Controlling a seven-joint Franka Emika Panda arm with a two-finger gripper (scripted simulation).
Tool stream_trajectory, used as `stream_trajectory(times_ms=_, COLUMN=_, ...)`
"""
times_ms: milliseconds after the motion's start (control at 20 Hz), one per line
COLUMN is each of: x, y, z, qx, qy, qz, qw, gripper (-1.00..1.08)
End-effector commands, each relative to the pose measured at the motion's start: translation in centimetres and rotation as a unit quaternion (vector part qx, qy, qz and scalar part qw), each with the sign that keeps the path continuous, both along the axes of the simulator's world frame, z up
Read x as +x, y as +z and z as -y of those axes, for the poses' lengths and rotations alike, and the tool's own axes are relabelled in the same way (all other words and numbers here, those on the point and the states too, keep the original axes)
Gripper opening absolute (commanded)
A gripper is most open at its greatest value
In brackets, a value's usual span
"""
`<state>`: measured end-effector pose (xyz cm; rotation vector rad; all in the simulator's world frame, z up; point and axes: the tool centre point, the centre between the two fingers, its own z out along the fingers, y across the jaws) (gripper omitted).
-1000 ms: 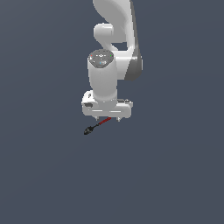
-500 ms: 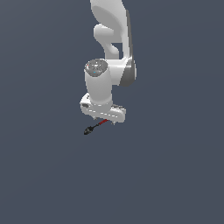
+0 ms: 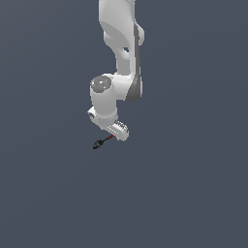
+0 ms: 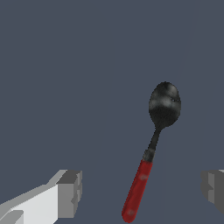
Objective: Pick up the object and move it to a goal position.
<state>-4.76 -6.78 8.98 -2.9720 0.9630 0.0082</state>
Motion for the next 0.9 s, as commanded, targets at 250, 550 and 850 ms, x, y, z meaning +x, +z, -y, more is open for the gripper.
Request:
stream_trajectory(times_ms=250, x=-1.8, y=-2.2, z=1.6, qx=-0.006, qy=-0.082, qz=-0.001, qw=0.9966, gripper=1.0)
stream_trajectory(times_ms=550, x=-2.5, y=-2.9, z=2.1, qx=-0.009, qy=-0.109, qz=-0.001, qw=0.994, gripper=1.0)
stream_trajectory(times_ms=850, x=-2.5, y=-3.1, z=2.1, qx=-0.009, qy=-0.108, qz=-0.001, qw=0.9941, gripper=1.0)
